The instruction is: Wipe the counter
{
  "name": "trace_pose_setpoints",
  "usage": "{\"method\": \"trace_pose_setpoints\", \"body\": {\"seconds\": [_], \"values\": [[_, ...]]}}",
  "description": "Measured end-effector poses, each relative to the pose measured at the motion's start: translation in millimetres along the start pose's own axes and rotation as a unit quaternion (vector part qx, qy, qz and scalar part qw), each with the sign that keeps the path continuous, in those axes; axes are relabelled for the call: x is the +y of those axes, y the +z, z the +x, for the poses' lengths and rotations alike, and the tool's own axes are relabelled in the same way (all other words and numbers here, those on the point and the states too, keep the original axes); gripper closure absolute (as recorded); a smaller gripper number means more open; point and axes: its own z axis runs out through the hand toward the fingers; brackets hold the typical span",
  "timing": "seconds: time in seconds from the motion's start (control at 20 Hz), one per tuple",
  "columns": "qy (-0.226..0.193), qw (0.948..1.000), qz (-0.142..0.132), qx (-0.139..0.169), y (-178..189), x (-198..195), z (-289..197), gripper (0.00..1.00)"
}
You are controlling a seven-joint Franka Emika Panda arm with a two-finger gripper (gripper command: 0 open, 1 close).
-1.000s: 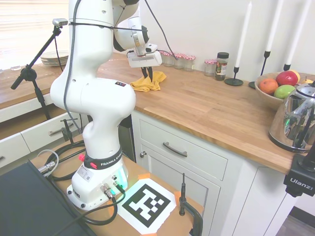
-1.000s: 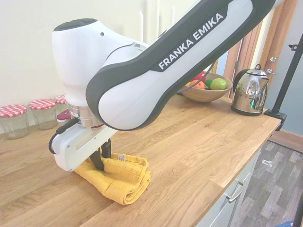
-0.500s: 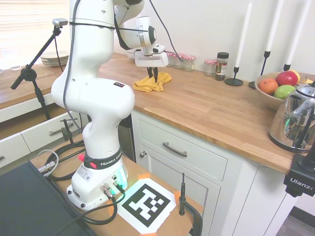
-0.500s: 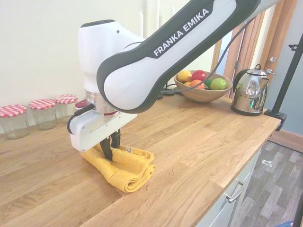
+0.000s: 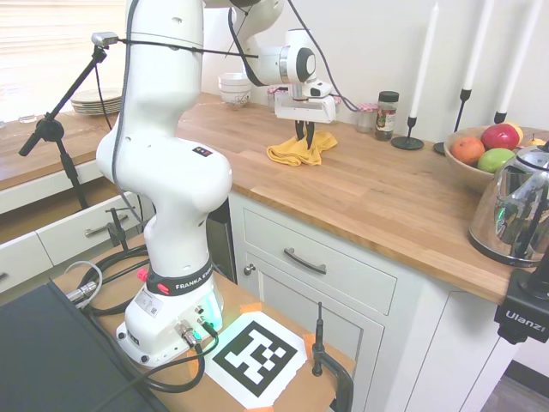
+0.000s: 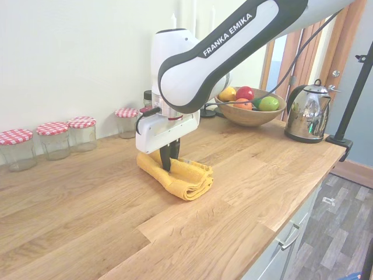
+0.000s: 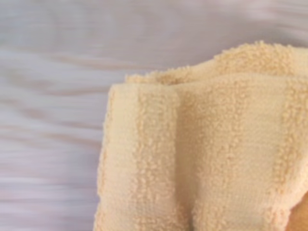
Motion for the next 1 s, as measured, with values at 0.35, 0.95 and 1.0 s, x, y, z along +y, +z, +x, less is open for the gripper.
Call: {"method": "trace_pose_setpoints", "body": {"seconds": [0.35, 0.95, 1.0], "values": [[0.032, 0.9994, 0.009, -0.011, 6.5, 70.6, 65.6, 1.0], [0.081, 0.9961, 0.025, -0.025, 13.3, 172.3, 133.1, 1.0], [0.084, 0.9958, 0.027, -0.026, 13.8, 179.1, 136.7, 1.0]]}}
